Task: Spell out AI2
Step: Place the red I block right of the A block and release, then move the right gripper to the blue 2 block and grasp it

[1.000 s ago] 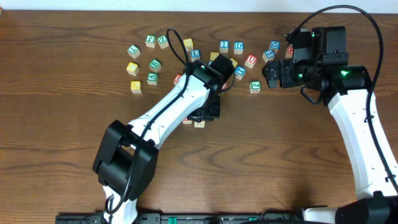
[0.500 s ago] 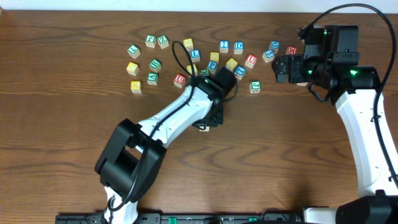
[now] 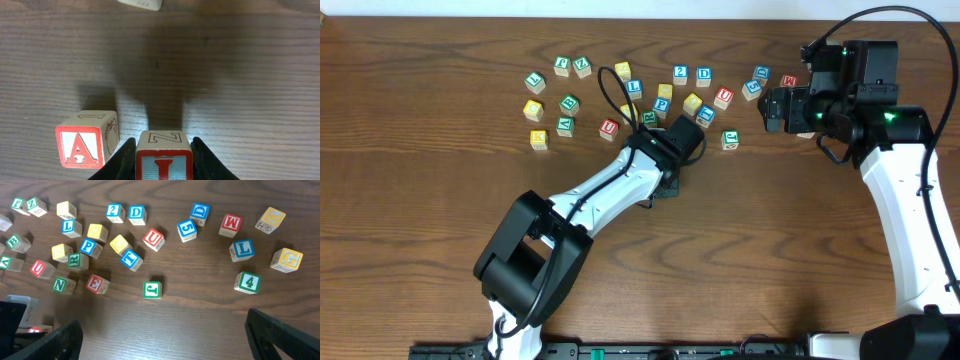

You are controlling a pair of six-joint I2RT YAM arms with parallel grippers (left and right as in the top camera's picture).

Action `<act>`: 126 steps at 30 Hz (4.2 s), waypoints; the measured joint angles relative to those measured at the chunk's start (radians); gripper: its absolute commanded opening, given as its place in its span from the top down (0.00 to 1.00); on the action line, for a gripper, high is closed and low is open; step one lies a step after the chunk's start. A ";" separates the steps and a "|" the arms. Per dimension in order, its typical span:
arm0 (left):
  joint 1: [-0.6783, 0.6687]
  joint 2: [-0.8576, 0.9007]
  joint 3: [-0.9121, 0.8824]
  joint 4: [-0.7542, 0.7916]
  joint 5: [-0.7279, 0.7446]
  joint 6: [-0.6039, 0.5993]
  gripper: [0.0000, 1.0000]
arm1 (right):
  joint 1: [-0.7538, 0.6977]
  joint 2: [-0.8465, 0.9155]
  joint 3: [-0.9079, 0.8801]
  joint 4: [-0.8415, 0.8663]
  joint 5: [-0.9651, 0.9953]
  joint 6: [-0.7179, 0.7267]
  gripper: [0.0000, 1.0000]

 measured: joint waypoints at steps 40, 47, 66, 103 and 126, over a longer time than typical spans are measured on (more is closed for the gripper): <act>0.000 0.013 -0.029 0.037 -0.044 -0.007 0.54 | 0.000 0.000 0.000 0.002 0.000 0.000 0.01; 0.000 0.008 -0.027 0.008 -0.045 0.009 0.53 | 0.000 0.000 0.000 0.004 0.000 0.000 0.01; 0.212 -0.451 0.043 -0.049 -0.048 0.140 0.46 | 0.019 0.000 0.001 0.055 -0.050 0.024 0.05; 0.424 -0.472 0.043 -0.208 -0.048 0.177 0.46 | 0.341 0.879 0.873 -0.010 0.237 0.326 0.35; 0.424 -0.472 0.043 -0.227 -0.048 0.177 0.46 | 0.349 1.002 0.873 0.106 0.315 0.357 0.40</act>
